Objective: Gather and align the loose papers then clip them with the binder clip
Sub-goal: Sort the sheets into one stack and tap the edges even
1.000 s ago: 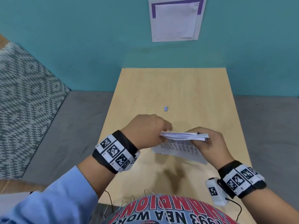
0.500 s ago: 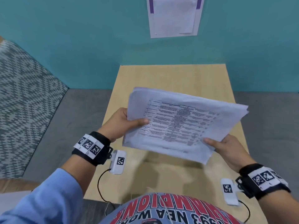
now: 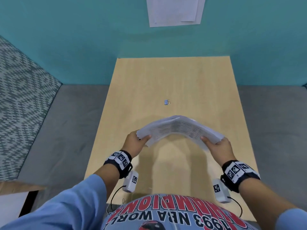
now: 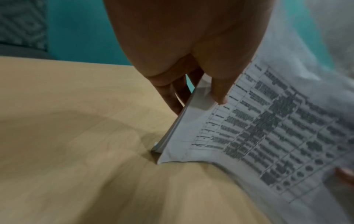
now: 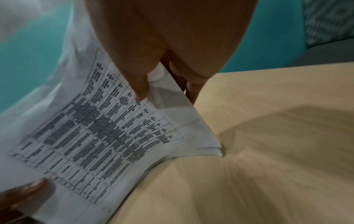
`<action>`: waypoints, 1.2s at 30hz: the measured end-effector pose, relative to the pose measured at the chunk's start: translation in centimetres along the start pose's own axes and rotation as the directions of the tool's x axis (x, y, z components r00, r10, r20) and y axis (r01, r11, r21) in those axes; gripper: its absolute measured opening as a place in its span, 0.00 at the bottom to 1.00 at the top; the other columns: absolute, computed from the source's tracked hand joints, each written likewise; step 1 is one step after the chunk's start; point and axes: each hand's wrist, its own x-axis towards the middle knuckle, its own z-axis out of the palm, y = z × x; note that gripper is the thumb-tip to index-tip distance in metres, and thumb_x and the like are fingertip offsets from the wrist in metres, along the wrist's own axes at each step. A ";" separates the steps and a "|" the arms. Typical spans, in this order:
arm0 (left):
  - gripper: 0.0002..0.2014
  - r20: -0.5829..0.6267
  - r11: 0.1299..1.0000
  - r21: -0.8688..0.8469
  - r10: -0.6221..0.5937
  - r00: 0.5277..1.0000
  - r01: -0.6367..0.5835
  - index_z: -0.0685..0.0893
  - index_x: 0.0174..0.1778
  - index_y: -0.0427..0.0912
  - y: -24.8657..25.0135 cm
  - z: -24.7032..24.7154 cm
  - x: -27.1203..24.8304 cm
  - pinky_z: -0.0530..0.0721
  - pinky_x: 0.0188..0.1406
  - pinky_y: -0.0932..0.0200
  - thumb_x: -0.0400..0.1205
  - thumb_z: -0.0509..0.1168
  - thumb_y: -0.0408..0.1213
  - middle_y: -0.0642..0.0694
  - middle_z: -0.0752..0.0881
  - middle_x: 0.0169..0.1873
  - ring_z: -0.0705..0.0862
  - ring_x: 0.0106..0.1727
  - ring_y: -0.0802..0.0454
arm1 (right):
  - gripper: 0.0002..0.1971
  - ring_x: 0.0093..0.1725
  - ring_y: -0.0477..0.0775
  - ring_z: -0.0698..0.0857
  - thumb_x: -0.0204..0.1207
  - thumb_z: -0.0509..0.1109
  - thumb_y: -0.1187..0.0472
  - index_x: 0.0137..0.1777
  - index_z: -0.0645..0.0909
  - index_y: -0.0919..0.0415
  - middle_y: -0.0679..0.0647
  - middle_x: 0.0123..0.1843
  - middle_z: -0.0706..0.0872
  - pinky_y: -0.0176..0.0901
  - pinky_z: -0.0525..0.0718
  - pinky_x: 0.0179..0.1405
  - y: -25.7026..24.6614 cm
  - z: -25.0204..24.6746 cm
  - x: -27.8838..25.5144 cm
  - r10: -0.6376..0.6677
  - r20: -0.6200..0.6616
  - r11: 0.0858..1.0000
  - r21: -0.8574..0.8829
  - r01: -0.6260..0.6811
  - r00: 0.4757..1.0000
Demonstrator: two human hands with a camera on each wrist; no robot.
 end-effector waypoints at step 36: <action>0.18 0.409 0.185 0.886 0.114 0.905 -0.424 0.87 0.48 0.46 9.2 -1.2 3.8 0.80 0.39 0.51 0.90 0.60 0.54 0.46 0.91 0.44 0.88 0.45 0.42 | 0.06 0.53 0.57 0.94 0.77 0.82 0.55 0.44 0.97 0.40 0.46 0.45 0.97 0.58 0.89 0.59 -1.9 -1.2 -1.5 -0.115 0.178 0.993 0.029 0.111 0.977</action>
